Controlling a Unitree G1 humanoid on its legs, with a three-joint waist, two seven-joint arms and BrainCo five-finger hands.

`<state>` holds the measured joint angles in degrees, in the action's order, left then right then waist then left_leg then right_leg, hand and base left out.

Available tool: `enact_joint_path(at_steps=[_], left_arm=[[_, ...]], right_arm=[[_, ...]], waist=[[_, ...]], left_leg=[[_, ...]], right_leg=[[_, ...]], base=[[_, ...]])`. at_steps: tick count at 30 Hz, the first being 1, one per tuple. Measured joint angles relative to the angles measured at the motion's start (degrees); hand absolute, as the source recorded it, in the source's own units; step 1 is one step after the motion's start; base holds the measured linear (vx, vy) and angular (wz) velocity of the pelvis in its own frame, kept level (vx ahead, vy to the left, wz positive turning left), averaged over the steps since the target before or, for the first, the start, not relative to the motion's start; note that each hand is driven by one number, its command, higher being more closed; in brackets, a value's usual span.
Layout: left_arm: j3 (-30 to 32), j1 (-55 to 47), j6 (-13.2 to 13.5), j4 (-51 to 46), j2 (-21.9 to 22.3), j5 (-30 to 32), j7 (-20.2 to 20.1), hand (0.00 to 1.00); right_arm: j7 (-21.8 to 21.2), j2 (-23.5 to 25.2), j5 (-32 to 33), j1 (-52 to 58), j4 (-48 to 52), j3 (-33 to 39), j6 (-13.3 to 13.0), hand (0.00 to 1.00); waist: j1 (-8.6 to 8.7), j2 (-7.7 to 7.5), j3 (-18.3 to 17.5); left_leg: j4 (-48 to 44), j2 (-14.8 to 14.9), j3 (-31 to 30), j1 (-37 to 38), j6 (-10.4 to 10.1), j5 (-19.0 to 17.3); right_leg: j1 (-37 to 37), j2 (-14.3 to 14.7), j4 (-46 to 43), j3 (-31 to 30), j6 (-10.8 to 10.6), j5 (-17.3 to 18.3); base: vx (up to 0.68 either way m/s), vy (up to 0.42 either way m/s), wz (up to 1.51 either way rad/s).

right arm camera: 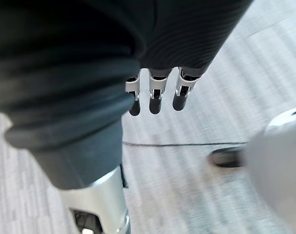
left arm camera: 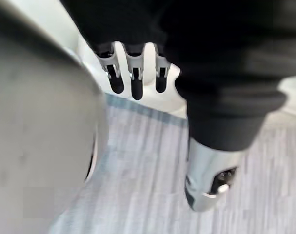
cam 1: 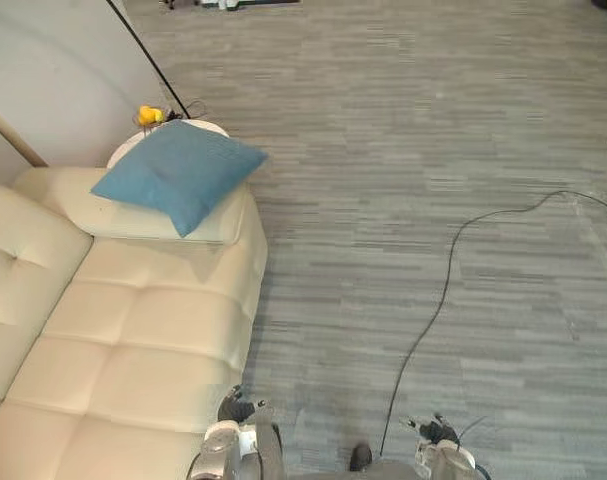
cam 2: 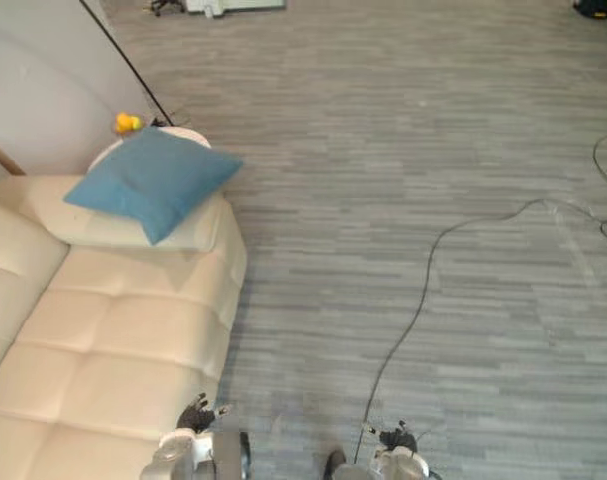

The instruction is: Pick up cushions and gather them together orderly.

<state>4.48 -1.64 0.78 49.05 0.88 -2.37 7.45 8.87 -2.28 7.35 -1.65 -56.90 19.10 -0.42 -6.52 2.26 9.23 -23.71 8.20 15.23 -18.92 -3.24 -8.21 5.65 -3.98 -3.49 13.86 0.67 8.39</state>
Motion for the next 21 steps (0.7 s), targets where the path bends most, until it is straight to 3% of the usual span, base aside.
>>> enact_joint_path(at_steps=[2, 3, 4, 6, 7, 8, 9, 10, 12, 15, 16, 17, 18, 19, 20, 21], left_arm=[[-0.06, -0.43, -0.09, 0.04, 0.28, -0.01, -0.09, 0.0], [0.04, -0.21, -0.2, 0.23, -0.19, 0.04, -0.13, 0.0], [0.05, -0.17, -0.23, 0.23, -0.65, 0.04, -0.12, 0.0], [-0.01, 0.0, -0.36, 0.15, -1.17, 0.01, -0.16, 0.0], [-0.89, -0.43, -0.52, 0.25, -1.14, -0.1, -0.12, 0.0], [-1.61, -0.6, -0.61, 0.35, -1.5, -0.1, -0.14, 0.0], [-2.41, -0.68, -0.88, 0.63, -2.09, -0.09, -0.18, 0.0], [-3.26, -0.7, -1.24, 1.05, -2.59, -0.09, -0.14, 0.0], [-3.29, -1.11, -1.26, 1.17, -2.64, -0.09, -0.03, 0.0], [-3.36, -1.04, -1.27, 1.22, -2.54, -0.09, 0.01, 0.0], [-3.35, -0.2, -1.24, 1.21, -2.36, -0.06, 0.04, 0.0], [-3.35, -0.14, -1.22, 1.26, -2.37, 0.01, 0.04, 0.0], [-3.34, -0.16, -1.22, 1.31, -2.43, 0.03, 0.04, 0.0], [-3.34, -0.15, -1.21, 1.77, -3.1, 0.08, 0.04, 0.0], [-2.92, 0.2, -1.43, 3.85, -2.78, 0.09, 0.06, 0.0], [-2.56, -0.22, -1.35, 3.87, -2.39, 0.07, -0.07, 0.0]], right_arm=[[0.02, -0.16, -0.1, 0.03, -0.03, 0.0, -0.01, 0.0], [0.06, 0.49, -0.16, -0.03, -0.19, -0.05, 0.17, 0.0], [-0.05, 1.11, -0.22, 0.03, -0.17, -0.13, 0.2, 0.0], [-0.09, 1.28, -0.56, 0.32, -0.16, -0.09, 0.36, 0.0], [-0.23, 1.33, -0.69, 1.21, -0.16, -0.21, 0.44, 0.0], [-0.44, 1.45, -0.69, 1.38, -0.16, -0.31, 0.45, 0.0], [-0.71, 1.75, -0.69, 1.74, -0.19, -0.42, 0.46, 0.0], [-1.04, 1.92, -0.71, 2.13, -0.2, -1.16, 0.47, 0.0], [-1.14, 2.16, -0.81, 2.96, -0.11, -1.52, 0.64, 0.0], [-1.12, 1.99, -1.17, 2.81, -0.15, -1.0, 0.58, 0.0], [-1.13, 2.02, -1.15, 2.77, -0.21, -0.54, 0.56, 0.0], [-1.16, 2.01, -1.11, 2.65, -0.2, 0.05, 0.54, 0.0], [-1.14, 2.01, -1.11, 2.62, -0.23, 0.18, 0.5, 0.0], [-1.11, 2.31, -1.11, 2.86, -0.67, 0.52, 0.54, 0.0], [-1.12, 1.73, -1.13, 2.66, -1.59, 1.02, 0.73, 0.0], [-1.11, 1.59, -1.12, 2.74, -1.54, 1.24, 0.69, 0.0]], waist=[[-0.53, 1.1, -0.62], [-1.34, -0.34, -0.79], [-1.35, -1.5, -1.17], [-1.5, -2.36, -1.16], [-1.97, -2.32, -1.1], [-1.8, -2.33, -1.11], [-1.58, -2.33, -1.1], [-0.93, -2.38, -1.18], [-0.32, -2.26, -1.39], [0.92, -2.31, -1.42], [1.16, -2.27, -1.39], [1.57, -2.07, -1.24], [1.64, -2.13, -1.16], [1.68, -3.78, -1.17], [1.89, -2.86, -0.76], [1.94, -2.23, -1.1]], left_leg=[[12.62, -2.16, -0.31, 1.62, -0.16, 8.02], [12.65, -3.51, 0.36, 3.03, 2.73, 9.19], [12.54, -4.65, 0.48, 3.3, 3.42, 7.69], [11.31, -5.71, 1.22, 4.66, 4.9, 5.66], [11.65, -6.23, 2.51, 9.63, 5.12, 2.89], [11.66, -6.36, 2.6, 11.15, 5.08, 1.93], [11.66, -6.54, 2.31, 13.61, 4.8, 0.5], [12.13, -6.73, 1.69, 16.95, 4.62, -0.79], [14.75, -7.0, 1.01, 21.55, 4.56, -1.07], [16.02, -6.04, -1.81, 24.06, 4.53, -1.09], [16.52, -5.52, -3.69, 24.77, 4.46, -1.13], [16.93, -4.71, -5.7, 25.58, 2.86, -2.16], [16.97, -4.56, -6.24, 25.82, 2.42, -2.47], [17.05, -5.37, -8.05, 26.73, 0.75, -3.66], [17.19, -4.43, -10.15, 28.21, -0.53, -4.93], [17.15, -3.88, -10.52, 28.17, -0.52, -4.92]], right_leg=[[2.66, 0.84, 1.11, -1.27, -2.13, 2.05], [3.61, -0.43, 1.09, -3.05, -2.64, 3.12], [3.66, -1.48, 0.68, -3.39, -2.65, 3.08], [3.22, -3.25, -3.02, -4.54, -2.81, 3.12], [-1.4, -5.24, -20.4, -6.75, -6.65, 3.66], [-3.78, -6.02, -26.77, -6.87, -9.06, 2.48], [-7.74, -7.27, -36.83, -7.33, -13.0, 0.61], [-10.82, -8.58, -44.73, -6.36, -12.55, 0.96], [-14.21, -10.26, -45.91, -2.76, -10.37, 3.51], [-17.09, -9.79, -34.57, 1.74, -7.71, 4.77], [-18.37, -8.42, -26.8, 1.38, -6.44, 3.73], [-18.78, -6.53, -18.35, -0.32, -5.9, 0.4], [-18.77, -6.15, -16.5, -0.89, -5.84, -0.69], [-18.51, -5.56, -9.34, -3.86, -6.05, -6.57], [-18.02, -4.27, -11.21, -4.81, -4.01, -9.53], [-18.03, -3.77, -11.69, -4.76, -3.76, -8.21]], base=[[0.52, 0.197, -0.31], [0.45, 0.166, -0.38], [0.44, 0.145, -0.23], [0.39, 0.148, -0.15], [0.41, 0.183, -0.28], [0.48, 0.204, -0.25], [0.42, 0.139, 0.12], [0.43, 0.116, 0.23], [0.43, 0.045, 0.35], [0.35, -0.057, 0.56], [0.35, -0.21, 0.84], [0.35, -0.21, 0.83], [0.42, -0.319, 0.81], [0.34, -0.31, 0.64], [0.4, -0.36, 0.6], [0.34, -0.305, 0.32]])
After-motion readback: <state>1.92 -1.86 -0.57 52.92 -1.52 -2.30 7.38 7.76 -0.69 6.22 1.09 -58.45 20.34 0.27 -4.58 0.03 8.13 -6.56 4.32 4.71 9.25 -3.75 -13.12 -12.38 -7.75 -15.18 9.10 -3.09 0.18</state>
